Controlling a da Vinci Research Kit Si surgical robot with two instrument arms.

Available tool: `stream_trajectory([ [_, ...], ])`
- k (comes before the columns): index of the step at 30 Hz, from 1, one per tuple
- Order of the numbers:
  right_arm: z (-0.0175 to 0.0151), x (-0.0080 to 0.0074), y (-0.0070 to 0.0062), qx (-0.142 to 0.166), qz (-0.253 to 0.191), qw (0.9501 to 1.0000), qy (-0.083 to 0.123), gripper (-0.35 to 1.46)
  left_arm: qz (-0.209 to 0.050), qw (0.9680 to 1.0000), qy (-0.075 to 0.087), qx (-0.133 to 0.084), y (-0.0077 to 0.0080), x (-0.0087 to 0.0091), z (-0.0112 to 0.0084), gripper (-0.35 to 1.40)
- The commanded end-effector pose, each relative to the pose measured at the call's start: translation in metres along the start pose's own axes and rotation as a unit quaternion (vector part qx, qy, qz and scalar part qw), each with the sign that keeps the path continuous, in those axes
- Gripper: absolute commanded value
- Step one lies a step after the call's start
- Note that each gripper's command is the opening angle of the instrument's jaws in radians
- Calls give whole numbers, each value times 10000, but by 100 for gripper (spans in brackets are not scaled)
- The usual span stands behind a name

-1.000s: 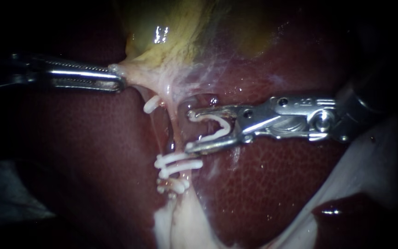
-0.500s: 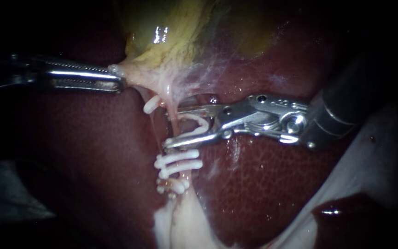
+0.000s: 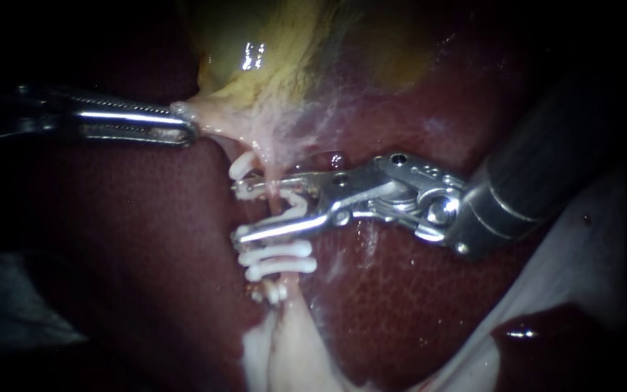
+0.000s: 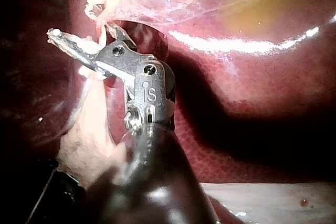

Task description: Clipping third clip right tube

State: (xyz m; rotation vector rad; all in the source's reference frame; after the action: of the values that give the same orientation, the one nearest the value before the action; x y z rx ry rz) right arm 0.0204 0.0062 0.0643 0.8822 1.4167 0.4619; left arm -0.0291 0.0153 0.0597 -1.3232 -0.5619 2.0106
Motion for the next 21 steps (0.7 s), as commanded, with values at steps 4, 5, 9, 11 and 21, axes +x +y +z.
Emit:
stream_trajectory([
  [4, -2, 4, -5, 15, 8, 10000, 1, 43, 1, 10000, -1, -1, 0, 0, 0, -35],
  [5, -3, 4, -7, 20, 8, 10000, -1, 40, 1, 10000, -1, -1, 0, 0, 0, -35],
  [9, -6, 3, -9, 31, 37, 10000, -5, 27, 1, 10000, -1, -2, 0, 0, 0, -35],
  [11, -8, 3, -10, 34, 38, 10000, -5, 19, 1, 10000, -1, -2, 0, 0, 0, -35],
  [21, -16, 4, -14, 47, 310, 9995, -7, -35, 1, 10000, -1, -2, 0, 0, 0, -35],
])
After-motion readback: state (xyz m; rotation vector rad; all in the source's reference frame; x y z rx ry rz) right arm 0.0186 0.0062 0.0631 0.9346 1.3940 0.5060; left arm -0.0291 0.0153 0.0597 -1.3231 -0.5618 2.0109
